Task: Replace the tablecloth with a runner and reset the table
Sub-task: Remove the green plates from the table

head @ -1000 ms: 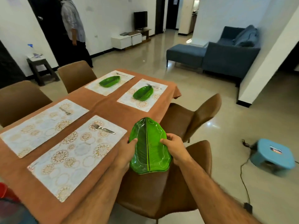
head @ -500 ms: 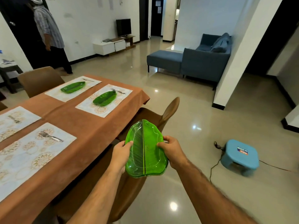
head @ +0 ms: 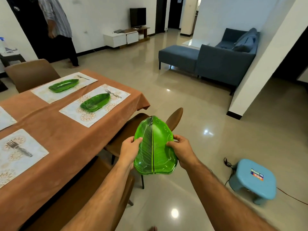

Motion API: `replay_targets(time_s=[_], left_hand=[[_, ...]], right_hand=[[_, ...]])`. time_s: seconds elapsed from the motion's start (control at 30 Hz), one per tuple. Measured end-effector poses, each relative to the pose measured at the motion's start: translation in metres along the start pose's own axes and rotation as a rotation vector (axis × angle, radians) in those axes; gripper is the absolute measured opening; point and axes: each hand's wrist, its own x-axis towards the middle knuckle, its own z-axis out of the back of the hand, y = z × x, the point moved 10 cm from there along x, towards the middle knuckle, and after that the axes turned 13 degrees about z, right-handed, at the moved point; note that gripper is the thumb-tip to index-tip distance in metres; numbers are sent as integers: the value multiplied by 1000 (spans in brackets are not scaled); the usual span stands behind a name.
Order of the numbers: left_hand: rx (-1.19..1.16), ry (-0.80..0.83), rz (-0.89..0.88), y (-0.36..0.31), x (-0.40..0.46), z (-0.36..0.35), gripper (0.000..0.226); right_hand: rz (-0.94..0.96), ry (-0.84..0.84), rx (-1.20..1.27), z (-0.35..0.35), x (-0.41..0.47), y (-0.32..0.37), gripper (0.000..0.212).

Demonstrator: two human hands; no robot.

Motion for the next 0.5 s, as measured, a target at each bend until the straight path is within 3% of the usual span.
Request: replay_targets(time_s=[0.23,0.43,0.5], left_hand=[[-23,-70,-15,-64,72,-48,17],[-51,-129,-20,-87,135,-82,28],[-66,-169,-35,-98,153,-97,20]], right_hand=[[15,36,-19,10,116,24,24],[5,130,-51,19,208,18,20],[3,177,-66,20,242,16,22]])
